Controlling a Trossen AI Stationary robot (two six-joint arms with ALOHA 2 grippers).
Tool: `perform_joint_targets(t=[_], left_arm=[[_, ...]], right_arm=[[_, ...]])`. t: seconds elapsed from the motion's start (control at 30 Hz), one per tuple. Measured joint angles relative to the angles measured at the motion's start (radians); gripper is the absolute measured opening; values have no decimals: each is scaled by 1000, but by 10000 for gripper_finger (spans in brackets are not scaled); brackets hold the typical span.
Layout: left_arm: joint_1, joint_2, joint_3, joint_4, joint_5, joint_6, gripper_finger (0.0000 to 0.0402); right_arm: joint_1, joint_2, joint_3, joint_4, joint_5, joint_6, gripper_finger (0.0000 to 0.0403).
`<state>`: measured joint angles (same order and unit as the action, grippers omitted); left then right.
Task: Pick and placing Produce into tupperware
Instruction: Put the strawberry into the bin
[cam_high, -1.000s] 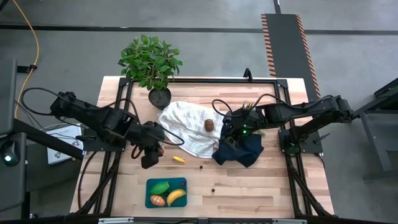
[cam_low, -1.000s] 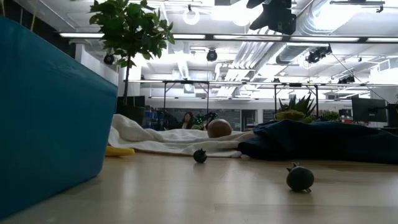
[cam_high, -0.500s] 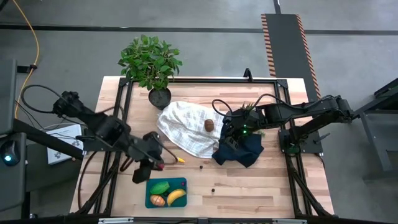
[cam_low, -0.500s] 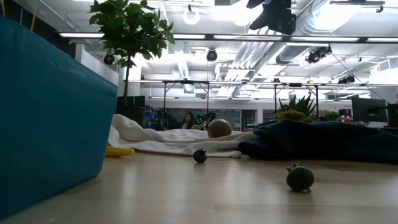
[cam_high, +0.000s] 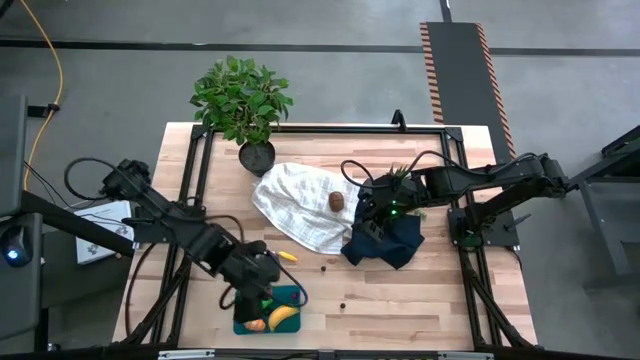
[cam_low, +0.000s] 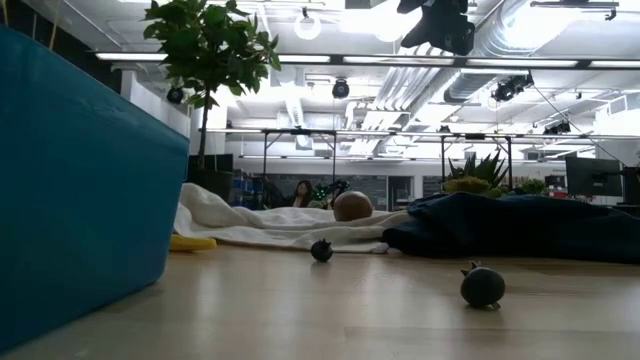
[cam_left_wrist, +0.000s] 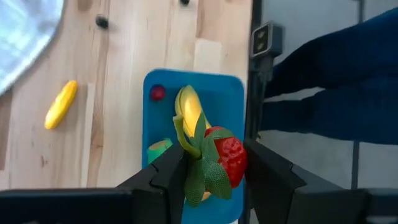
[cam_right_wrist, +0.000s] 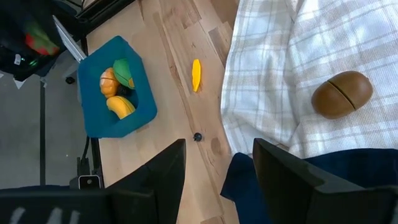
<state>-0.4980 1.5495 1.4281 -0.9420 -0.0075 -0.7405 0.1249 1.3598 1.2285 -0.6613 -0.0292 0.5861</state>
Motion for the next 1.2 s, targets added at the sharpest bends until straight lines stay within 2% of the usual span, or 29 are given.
perform_joint_targets(t=[0.83,1.2], left_arm=[[0,330,0,71,31,-98,129],[0,353,0,73,17,-106,129]], right_arm=[[0,0,0,-8,0,-30,179],[0,0,0,-8,0,-37,179]])
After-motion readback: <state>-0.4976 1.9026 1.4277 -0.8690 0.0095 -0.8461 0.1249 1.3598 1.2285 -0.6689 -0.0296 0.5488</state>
